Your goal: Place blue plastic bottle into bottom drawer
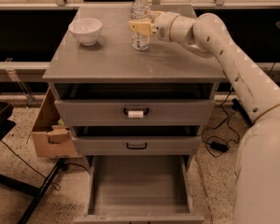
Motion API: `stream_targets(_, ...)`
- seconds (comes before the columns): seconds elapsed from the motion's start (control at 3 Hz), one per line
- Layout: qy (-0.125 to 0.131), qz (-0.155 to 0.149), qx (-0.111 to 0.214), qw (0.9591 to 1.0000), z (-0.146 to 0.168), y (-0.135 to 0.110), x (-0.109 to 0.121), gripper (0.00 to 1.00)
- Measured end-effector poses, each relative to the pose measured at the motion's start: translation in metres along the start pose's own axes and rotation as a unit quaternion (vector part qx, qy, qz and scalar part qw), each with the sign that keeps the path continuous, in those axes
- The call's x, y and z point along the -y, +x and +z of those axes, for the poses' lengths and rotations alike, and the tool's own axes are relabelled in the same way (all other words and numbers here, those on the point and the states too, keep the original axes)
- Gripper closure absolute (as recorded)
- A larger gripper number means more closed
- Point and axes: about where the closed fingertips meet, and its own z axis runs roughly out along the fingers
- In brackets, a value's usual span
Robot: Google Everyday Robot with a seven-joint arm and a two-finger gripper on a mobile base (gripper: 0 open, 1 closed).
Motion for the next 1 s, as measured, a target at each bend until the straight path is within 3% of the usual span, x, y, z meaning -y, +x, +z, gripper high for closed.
stream_targets(0.67, -0.004, -0.008, 0.003, 1.0, 0.0049, -0.0082, -0.0012, 0.85)
stream_targets(1.0, -0.004, -0.008, 0.003, 1.0, 0.005, -0.0082, -0.0013, 1.0)
